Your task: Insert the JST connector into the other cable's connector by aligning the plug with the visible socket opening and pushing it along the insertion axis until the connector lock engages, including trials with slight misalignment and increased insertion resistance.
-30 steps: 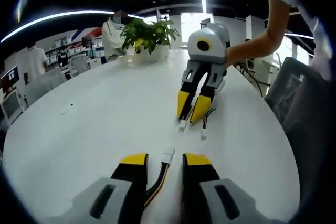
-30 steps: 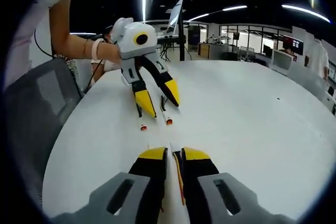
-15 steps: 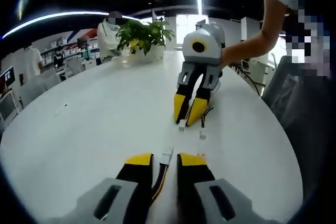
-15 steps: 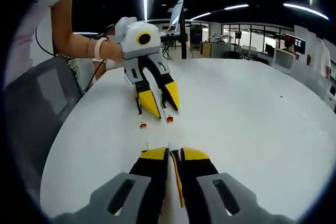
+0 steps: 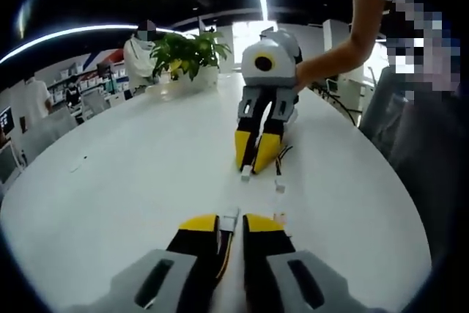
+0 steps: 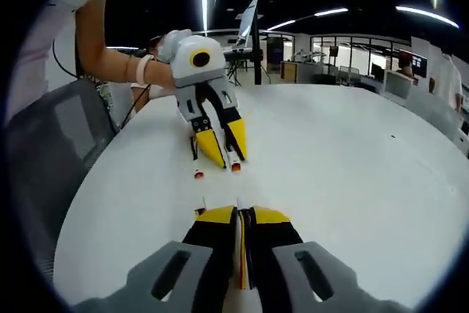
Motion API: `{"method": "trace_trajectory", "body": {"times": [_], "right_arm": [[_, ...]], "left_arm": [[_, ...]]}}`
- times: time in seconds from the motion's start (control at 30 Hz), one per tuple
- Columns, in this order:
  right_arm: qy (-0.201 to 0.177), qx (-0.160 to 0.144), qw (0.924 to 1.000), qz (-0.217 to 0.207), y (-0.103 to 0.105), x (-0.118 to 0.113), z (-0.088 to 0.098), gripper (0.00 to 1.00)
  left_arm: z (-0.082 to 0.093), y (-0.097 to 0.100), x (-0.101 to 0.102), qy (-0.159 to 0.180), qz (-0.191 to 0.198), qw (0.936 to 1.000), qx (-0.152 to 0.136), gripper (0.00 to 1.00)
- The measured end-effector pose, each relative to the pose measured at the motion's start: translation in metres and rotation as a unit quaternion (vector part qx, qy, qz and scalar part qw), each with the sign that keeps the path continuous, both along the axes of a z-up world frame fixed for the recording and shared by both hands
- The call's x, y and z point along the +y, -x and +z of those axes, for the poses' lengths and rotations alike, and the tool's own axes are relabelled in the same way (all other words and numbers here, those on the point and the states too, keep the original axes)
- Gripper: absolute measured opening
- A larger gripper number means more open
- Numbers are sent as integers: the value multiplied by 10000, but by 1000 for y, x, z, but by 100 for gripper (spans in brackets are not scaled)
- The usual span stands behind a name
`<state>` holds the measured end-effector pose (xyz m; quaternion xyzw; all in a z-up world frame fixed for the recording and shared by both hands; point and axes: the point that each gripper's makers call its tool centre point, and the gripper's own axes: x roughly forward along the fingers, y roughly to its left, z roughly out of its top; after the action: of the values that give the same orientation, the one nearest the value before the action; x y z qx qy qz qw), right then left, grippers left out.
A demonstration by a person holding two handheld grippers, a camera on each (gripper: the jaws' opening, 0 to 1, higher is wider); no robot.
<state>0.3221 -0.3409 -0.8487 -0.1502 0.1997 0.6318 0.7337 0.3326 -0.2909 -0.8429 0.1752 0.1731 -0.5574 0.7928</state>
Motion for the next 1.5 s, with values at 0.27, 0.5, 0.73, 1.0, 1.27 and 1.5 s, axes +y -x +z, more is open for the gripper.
{"method": "trace_trajectory", "body": {"times": [0.27, 0.5, 0.73, 1.0, 1.27, 1.5], "right_arm": [[-12, -112, 9999, 98, 1, 0, 0, 4], [-15, -145, 9998, 111, 1, 2, 0, 4], [102, -190, 9996, 185, 2, -1, 0, 4], [-35, -225, 9996, 187, 1, 2, 15, 4], [-50, -300, 9992, 275, 0, 4, 25, 4], [-126, -364, 9985, 381, 1, 11, 35, 4]], "left_arm": [[0, 5, 0, 96, -76, 9999, 56, 3], [-1, 6, 0, 112, -104, 9998, 84, 0], [-3, 5, 0, 9, -235, 9996, 151, 0], [4, 6, 0, -1, -290, 9995, 143, 0], [17, 3, -5, 241, -270, 9990, 256, 0], [24, 3, -10, 242, -304, 9987, 324, 0]]}}
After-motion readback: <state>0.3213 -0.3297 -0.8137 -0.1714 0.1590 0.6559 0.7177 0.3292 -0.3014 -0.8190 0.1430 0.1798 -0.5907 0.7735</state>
